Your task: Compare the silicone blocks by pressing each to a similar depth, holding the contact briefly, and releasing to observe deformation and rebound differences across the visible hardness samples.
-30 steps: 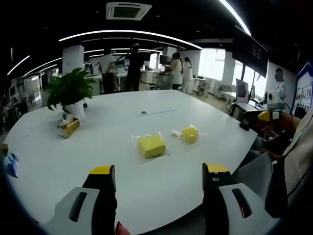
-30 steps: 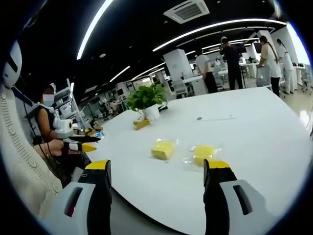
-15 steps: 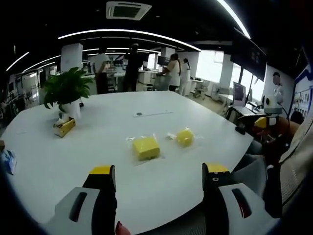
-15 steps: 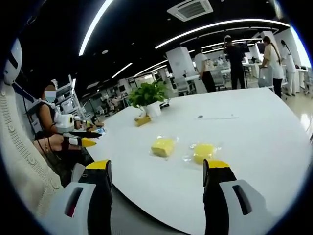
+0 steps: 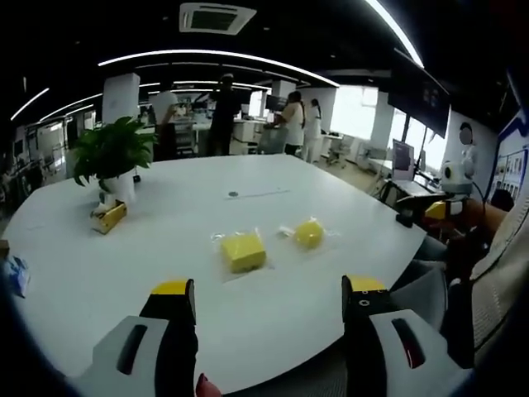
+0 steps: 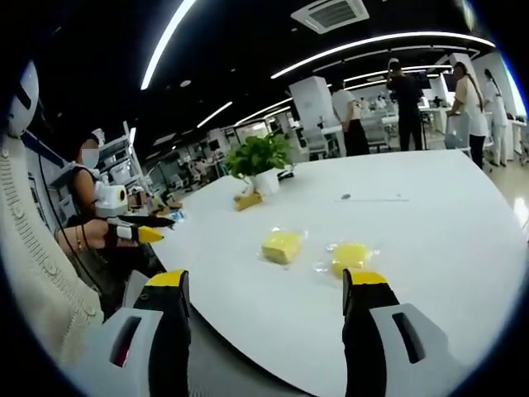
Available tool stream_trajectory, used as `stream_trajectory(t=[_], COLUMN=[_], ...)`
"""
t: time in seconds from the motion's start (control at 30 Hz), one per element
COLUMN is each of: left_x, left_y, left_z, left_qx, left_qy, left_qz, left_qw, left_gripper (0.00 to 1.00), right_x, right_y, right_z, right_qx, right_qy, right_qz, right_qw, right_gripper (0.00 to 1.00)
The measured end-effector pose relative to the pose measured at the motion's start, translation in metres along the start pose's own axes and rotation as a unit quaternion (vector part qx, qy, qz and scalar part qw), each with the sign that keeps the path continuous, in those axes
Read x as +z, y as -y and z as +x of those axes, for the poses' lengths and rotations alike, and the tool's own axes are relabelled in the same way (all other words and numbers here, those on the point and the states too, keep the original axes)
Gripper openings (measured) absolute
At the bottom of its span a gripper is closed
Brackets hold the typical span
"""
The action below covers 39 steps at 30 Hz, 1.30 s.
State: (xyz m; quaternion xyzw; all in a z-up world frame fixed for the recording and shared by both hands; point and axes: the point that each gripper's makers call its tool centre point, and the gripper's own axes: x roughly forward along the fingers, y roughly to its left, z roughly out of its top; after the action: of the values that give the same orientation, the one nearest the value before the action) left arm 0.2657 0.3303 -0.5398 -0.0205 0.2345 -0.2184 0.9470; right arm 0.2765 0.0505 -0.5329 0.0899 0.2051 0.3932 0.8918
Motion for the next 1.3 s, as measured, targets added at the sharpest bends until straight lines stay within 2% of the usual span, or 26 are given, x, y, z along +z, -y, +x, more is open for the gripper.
stream_trajectory(t=[0.37,0.4,0.57,0.67,0.73,0.97,1.13,1.3], left_x=[0.003,0.004,0.006,0.011,0.019,0.036,0.043,0.039], left_y=[0.012,0.014,0.014,0.014,0.01,-0.023,-0.035,-0.046], left_z=[0.0,0.001,0.003,0.007,0.01,0.029,0.045,0.065], left_qx=[-0.004,-0.007,-0.012,-0.021,-0.026,-0.012,-0.018,-0.026], left_qy=[-0.005,-0.003,0.001,0.011,0.027,0.038,0.031,0.014], left_qz=[-0.002,-0.015,-0.034,-0.069,-0.093,-0.12,-0.132,-0.142], left_qw=[1.0,0.9999,0.9994,0.9973,0.9949,0.992,0.9906,0.9895], left_gripper=[0.71,0.71,0.71,0.71,0.71,0.72,0.71,0.71], right_x=[0.0,-0.001,-0.001,-0.001,-0.001,0.002,0.005,0.006], right_y=[0.001,0.001,0.003,0.006,0.007,0.011,0.017,0.023], right_z=[-0.004,-0.004,-0.005,-0.004,-0.003,0.006,0.012,0.018], right_qx=[0.01,0.011,0.012,0.01,0.009,0.003,-0.007,-0.017], right_qy=[-0.002,-0.005,-0.009,-0.008,-0.008,-0.009,-0.009,-0.012], right_qz=[-0.003,-0.003,-0.003,0.0,0.002,0.007,0.012,0.019], right_qw=[0.9999,0.9999,0.9999,0.9999,0.9999,0.9999,0.9999,0.9996], right_gripper=[0.69,0.69,0.69,0.69,0.69,0.69,0.69,0.68])
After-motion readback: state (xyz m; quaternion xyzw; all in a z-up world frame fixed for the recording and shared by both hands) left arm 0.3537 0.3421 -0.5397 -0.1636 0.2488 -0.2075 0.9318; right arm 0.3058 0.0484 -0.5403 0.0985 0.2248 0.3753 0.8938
